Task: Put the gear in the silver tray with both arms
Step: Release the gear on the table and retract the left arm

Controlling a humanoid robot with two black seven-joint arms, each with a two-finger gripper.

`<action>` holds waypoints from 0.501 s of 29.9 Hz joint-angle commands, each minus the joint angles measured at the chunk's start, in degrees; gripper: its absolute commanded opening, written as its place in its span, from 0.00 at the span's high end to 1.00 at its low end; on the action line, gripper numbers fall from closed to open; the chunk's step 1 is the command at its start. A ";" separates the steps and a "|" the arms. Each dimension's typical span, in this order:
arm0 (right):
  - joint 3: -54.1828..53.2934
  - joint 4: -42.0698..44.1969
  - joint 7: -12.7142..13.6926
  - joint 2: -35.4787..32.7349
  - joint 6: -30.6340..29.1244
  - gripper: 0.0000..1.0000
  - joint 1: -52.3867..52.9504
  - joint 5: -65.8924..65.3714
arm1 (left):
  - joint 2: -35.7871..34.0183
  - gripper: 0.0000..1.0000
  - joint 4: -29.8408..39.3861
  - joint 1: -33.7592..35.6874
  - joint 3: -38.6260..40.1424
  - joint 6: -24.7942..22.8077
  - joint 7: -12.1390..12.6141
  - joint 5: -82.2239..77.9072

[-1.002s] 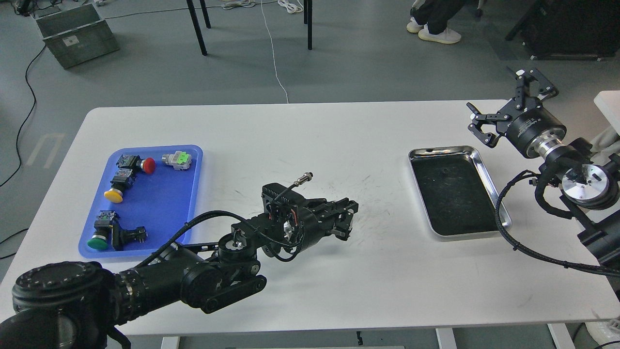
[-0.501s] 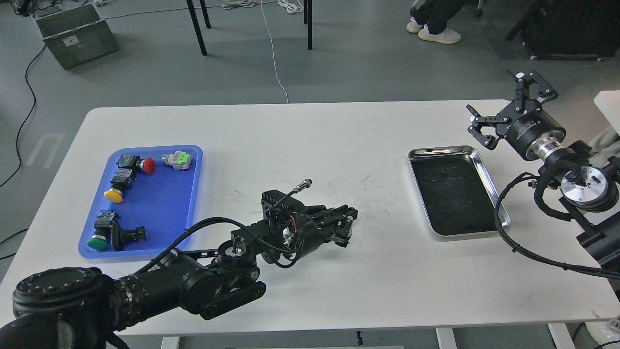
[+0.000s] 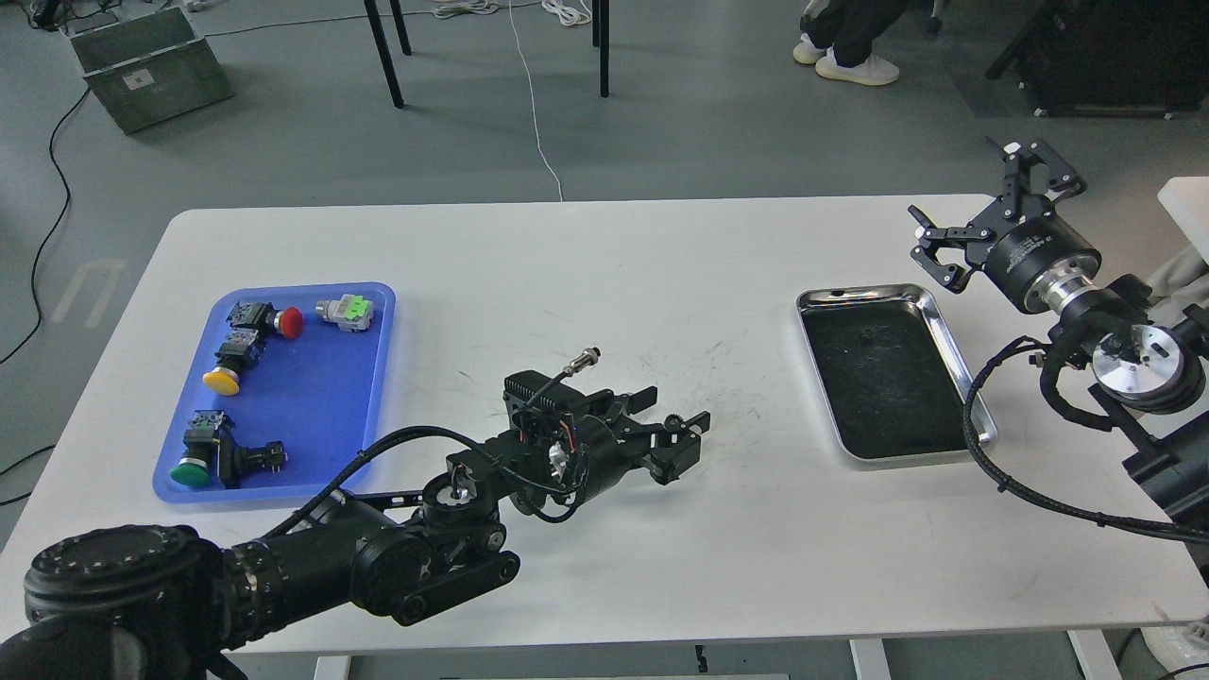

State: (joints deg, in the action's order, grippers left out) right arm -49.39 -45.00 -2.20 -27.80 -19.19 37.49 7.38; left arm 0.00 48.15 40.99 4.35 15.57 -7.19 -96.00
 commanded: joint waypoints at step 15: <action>2.28 -8.08 0.62 -0.42 4.50 0.05 3.54 -2.54 | -4.12 0.02 5.46 4.27 23.05 0.78 0.33 22.06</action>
State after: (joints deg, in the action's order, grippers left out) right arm -47.84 -50.58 -1.97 -28.09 -16.71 39.42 6.57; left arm -0.96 51.37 45.07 22.85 15.93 -7.01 -80.11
